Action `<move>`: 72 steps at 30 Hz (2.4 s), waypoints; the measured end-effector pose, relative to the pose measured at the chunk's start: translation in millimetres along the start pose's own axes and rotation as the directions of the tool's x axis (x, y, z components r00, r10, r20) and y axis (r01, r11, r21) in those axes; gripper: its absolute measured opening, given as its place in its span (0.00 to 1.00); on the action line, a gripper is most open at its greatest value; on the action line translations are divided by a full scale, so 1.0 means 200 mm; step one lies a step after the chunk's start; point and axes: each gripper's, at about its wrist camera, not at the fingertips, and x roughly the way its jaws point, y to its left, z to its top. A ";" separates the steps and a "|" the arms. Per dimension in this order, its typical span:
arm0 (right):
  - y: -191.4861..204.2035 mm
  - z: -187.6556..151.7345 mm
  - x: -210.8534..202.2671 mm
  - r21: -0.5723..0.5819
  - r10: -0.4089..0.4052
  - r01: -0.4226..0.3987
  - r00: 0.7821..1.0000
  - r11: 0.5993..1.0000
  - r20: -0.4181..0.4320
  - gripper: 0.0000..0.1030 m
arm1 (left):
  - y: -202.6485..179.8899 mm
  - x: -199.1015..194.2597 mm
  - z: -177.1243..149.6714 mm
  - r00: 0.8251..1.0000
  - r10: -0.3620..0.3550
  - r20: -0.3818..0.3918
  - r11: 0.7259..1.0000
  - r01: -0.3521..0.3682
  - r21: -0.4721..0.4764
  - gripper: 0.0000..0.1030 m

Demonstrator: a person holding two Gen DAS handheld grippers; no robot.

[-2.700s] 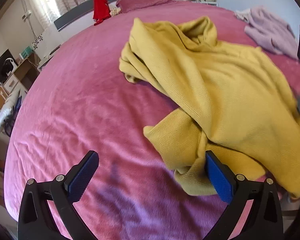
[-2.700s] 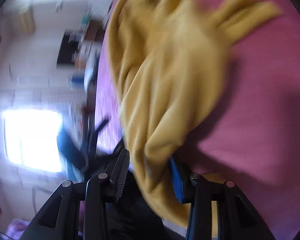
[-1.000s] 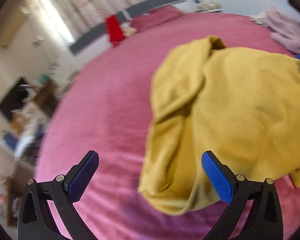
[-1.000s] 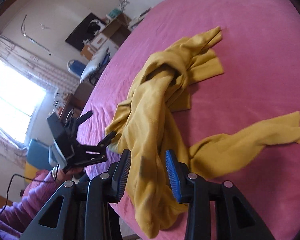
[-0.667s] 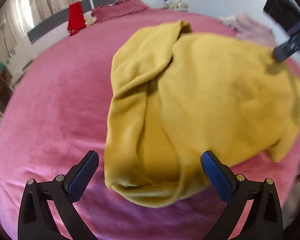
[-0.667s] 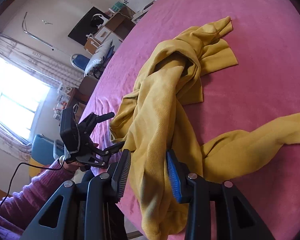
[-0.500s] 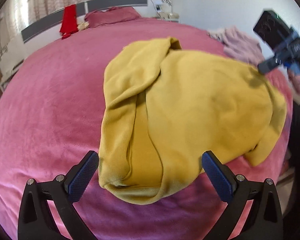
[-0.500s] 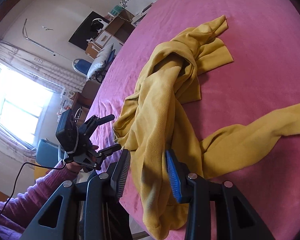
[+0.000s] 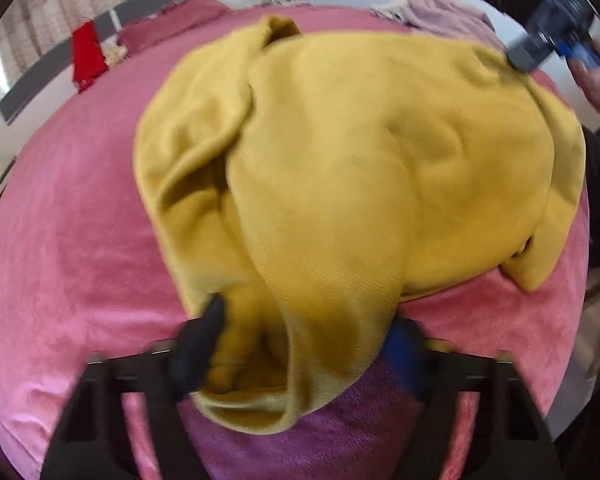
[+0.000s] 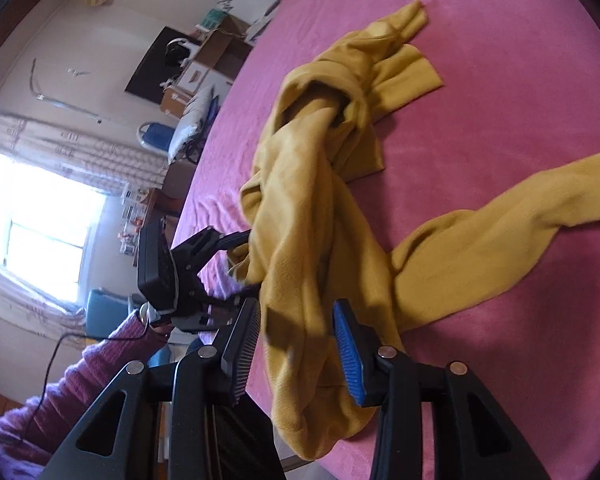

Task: Fold clothes
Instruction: 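Grasp the yellow garment with the left gripper while the right gripper holds another edge, then lift the yellow garment with both grippers, holding it up between them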

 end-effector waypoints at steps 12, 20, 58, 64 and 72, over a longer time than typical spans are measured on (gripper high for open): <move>0.25 -0.08 0.02 -0.206 -0.215 0.236 0.969 0.950 0.118 0.11 | -0.04 -0.27 0.02 0.996 0.042 0.081 0.998 -0.038 -0.044 0.27; 0.11 -0.08 0.03 -0.040 -0.075 0.075 0.997 0.996 0.000 0.29 | -0.09 -0.20 0.00 0.999 0.036 0.026 0.999 -0.035 -0.028 0.31; 0.21 -0.25 -0.23 -0.177 -0.479 0.521 0.847 0.835 0.230 0.06 | -0.26 0.04 0.07 0.982 -0.175 0.074 0.968 0.185 -0.167 0.46; 0.27 -0.21 -0.28 -0.200 -0.528 0.599 0.789 0.776 0.315 0.06 | -0.26 -0.12 0.19 0.982 -0.018 0.187 0.984 0.051 -0.173 0.10; 0.55 0.01 -0.54 -0.211 -0.525 0.744 0.615 0.635 0.589 0.05 | -0.05 -0.81 0.51 0.849 0.288 0.443 0.943 -0.171 -0.286 0.09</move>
